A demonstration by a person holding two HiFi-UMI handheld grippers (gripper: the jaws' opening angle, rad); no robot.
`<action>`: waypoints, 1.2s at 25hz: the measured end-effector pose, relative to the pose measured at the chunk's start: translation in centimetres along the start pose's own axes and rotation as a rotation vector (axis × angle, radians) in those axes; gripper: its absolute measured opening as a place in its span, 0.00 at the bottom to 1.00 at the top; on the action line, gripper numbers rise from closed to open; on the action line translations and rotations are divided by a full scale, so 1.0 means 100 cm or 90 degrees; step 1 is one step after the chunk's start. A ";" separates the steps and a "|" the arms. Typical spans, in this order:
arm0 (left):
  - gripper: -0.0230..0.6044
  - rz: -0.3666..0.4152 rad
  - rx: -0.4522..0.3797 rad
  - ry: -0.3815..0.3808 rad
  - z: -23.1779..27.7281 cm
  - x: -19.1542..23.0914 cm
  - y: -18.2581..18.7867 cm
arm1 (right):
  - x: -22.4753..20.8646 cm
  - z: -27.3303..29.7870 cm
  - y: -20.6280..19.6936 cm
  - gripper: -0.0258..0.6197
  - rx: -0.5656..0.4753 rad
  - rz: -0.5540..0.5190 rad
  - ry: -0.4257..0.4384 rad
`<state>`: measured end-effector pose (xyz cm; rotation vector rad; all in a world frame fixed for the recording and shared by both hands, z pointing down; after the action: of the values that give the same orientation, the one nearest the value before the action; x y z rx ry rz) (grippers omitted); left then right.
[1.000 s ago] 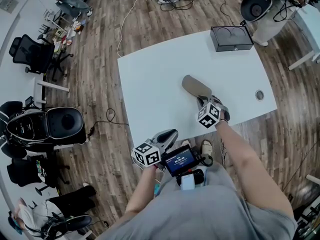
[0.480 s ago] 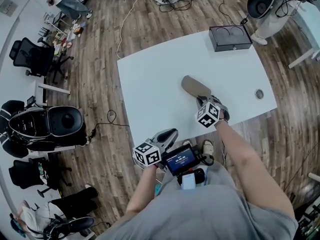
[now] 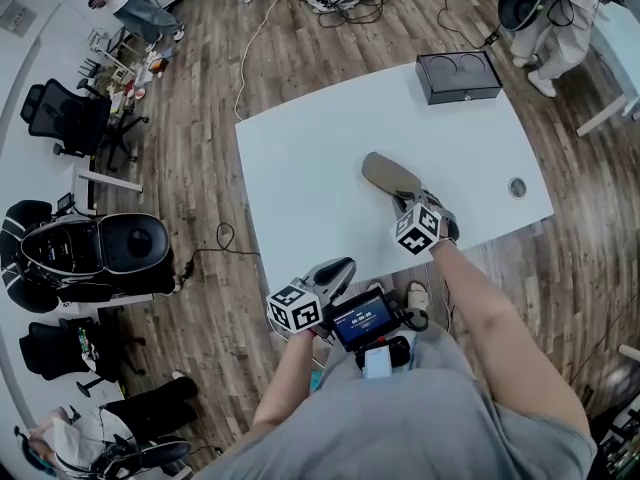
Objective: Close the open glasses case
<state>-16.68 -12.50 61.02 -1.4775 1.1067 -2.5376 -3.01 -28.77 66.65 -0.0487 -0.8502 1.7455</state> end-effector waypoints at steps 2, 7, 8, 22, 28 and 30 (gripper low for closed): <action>0.07 0.002 -0.002 0.000 0.002 -0.001 0.002 | -0.003 -0.005 0.001 0.11 -0.017 0.013 0.002; 0.07 0.007 -0.010 -0.003 0.006 -0.002 0.004 | -0.003 -0.029 0.007 0.11 -0.077 0.067 -0.001; 0.07 0.008 -0.011 -0.004 0.007 -0.002 0.004 | -0.003 -0.035 0.006 0.11 -0.094 0.089 -0.001; 0.07 0.018 -0.021 -0.028 0.025 -0.020 0.002 | 0.032 -0.120 -0.020 0.11 -0.255 0.351 0.035; 0.07 0.025 -0.021 -0.036 0.027 -0.029 0.000 | 0.038 -0.145 -0.029 0.11 -0.255 0.353 0.009; 0.07 0.027 -0.021 -0.038 0.028 -0.031 -0.001 | 0.039 -0.150 -0.033 0.11 -0.255 0.353 0.005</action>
<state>-12.79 -13.02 59.62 -1.5096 1.1646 -2.4429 4.88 -17.40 58.85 -0.6062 -1.2540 2.0463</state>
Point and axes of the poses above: the fingertips, and each gripper's own axes: z forward along the fingers, x to its left, y out of its top, the point moved 4 cm from there along -z, backward along the fingers, and after that the axes turned 11 degrees about -z, right-handed, at the moved point
